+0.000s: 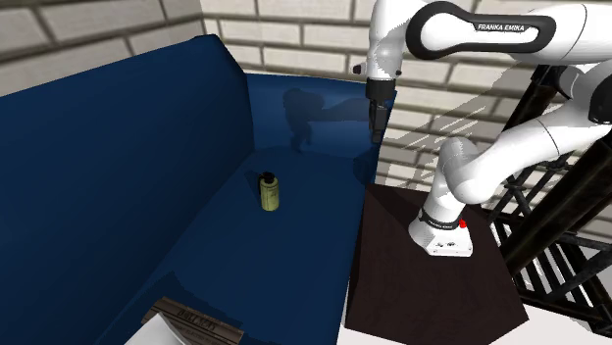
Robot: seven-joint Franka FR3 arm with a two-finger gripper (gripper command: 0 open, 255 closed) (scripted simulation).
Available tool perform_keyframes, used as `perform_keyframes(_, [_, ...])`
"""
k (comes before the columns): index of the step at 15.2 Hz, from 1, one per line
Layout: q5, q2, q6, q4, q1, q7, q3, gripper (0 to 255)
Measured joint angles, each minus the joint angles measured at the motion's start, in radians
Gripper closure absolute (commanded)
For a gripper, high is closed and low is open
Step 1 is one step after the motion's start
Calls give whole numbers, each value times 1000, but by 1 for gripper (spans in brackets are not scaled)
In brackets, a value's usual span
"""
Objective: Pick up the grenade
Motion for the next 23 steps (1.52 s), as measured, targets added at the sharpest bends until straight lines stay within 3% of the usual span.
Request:
perform_keyframes(2, [1,16,16,3,1,0,3,0])
perform_keyframes(12, [14,316,332,44,25,25,67,0])
perform_keyframes(23, [-27,711,581,259,40,86,125,0])
